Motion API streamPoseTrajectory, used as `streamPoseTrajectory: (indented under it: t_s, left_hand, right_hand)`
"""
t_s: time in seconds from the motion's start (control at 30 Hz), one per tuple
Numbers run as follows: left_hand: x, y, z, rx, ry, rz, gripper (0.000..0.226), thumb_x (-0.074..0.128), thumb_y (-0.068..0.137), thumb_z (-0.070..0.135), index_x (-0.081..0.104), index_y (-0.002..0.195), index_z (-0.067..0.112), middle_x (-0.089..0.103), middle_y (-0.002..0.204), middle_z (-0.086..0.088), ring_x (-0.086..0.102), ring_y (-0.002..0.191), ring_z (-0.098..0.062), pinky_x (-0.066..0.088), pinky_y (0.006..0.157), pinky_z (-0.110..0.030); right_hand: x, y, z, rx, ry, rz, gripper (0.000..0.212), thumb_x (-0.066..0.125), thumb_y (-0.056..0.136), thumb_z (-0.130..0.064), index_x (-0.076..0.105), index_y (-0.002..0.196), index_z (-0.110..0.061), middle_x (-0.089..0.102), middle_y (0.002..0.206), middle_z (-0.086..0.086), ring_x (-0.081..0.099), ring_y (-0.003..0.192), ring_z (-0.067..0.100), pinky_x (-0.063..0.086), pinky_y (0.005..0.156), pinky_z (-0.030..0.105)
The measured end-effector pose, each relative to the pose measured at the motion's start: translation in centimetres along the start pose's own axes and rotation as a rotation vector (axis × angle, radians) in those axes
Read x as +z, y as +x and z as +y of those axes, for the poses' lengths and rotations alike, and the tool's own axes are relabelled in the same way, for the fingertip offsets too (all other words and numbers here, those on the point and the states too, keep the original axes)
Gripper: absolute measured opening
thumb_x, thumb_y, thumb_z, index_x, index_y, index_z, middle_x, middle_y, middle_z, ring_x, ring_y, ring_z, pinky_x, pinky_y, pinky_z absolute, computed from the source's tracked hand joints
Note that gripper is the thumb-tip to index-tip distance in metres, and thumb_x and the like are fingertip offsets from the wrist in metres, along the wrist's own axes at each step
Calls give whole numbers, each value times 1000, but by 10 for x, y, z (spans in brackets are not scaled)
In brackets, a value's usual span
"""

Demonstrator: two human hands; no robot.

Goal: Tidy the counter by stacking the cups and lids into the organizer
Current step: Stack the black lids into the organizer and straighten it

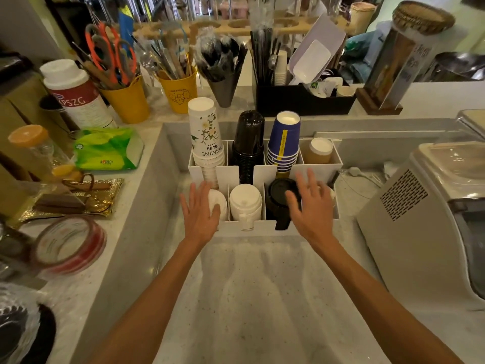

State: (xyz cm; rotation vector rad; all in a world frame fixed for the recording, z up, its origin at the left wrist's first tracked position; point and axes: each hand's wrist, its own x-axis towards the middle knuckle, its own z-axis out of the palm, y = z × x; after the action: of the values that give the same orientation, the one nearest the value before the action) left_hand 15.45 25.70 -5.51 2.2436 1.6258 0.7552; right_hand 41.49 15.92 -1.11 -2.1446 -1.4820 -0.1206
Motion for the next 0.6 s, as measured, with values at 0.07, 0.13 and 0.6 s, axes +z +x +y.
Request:
streamPoseTrajectory:
  t_s: [0.07,0.13,0.6]
  left_hand:
    - [-5,2,-6,-216,-227,70,53,48,96,16,29,146,13,32,153,-8,22,143,-25,3,119,-42]
    - [-11,4,-12,-448,-509,18,31,38,101,18,44,131,14,48,134,-6,40,126,-23,31,107,-40]
    - [-2,-2,-37,-674,-791,-131,21,38,103,33,58,100,40,61,100,16,56,90,-5,50,72,-34]
  right_hand:
    - [-6,-1,26,116,90,158,48,31,100,-38,41,144,-21,40,152,8,32,135,22,29,111,42]
    - [-7,3,59,374,264,149,47,30,100,-30,42,144,-19,43,150,7,33,137,22,28,111,38]
    - [16,-12,142,524,797,-364,38,40,98,-50,39,135,-61,45,146,-13,41,136,20,42,107,52]
